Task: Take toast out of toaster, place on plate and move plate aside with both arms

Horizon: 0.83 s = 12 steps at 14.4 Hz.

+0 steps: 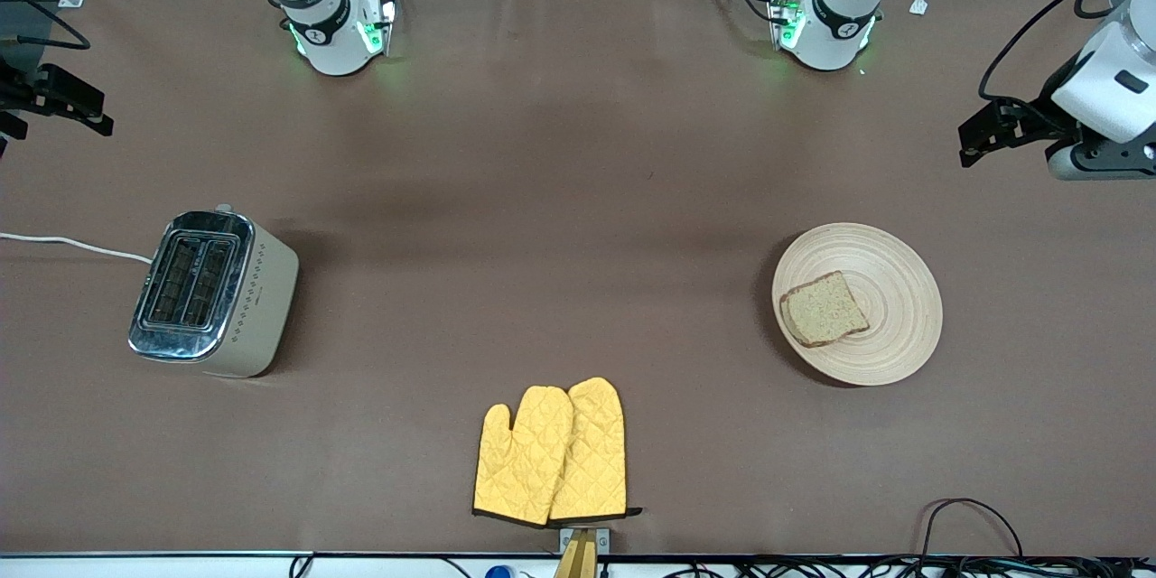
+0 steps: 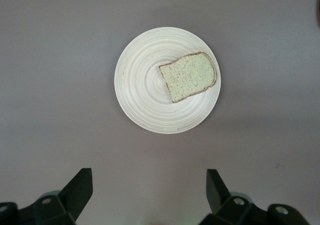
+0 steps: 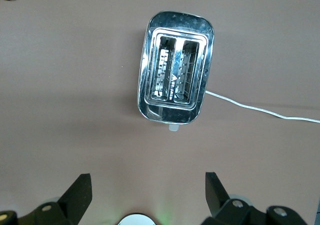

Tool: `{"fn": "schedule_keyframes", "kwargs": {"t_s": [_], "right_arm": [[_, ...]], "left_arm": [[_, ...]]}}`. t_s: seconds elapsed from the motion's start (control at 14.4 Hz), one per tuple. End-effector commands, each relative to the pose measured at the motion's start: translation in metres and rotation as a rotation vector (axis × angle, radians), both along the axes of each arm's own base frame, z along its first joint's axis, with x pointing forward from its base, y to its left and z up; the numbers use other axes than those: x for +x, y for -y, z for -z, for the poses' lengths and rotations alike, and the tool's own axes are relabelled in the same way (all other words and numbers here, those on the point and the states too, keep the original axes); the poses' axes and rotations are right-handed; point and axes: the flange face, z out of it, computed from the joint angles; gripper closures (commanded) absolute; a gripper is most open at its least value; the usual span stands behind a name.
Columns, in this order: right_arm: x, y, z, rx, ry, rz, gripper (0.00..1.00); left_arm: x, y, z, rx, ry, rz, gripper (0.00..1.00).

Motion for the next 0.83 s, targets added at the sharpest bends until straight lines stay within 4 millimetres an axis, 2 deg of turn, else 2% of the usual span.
{"fn": "schedule_keyframes", "kwargs": {"t_s": [0.0, 0.21, 0.42, 0.76], "right_arm": [[-0.002, 0.001, -0.004, -0.012, 0.0, 0.005, 0.0], [-0.002, -0.001, -0.004, -0.012, 0.0, 0.002, 0.0], [-0.002, -0.001, -0.005, -0.012, 0.001, 0.002, 0.0], [-0.002, -0.002, -0.004, -0.012, 0.0, -0.001, 0.0]], "left_arm": [[-0.012, 0.002, -0.005, 0.021, 0.001, -0.015, 0.0], [-0.007, -0.003, -0.013, 0.004, 0.014, -0.015, 0.0], [-0.005, -0.011, -0.014, 0.001, 0.005, -0.026, 0.0], [0.001, -0.012, -0.011, 0.004, -0.026, -0.023, 0.0]]}}
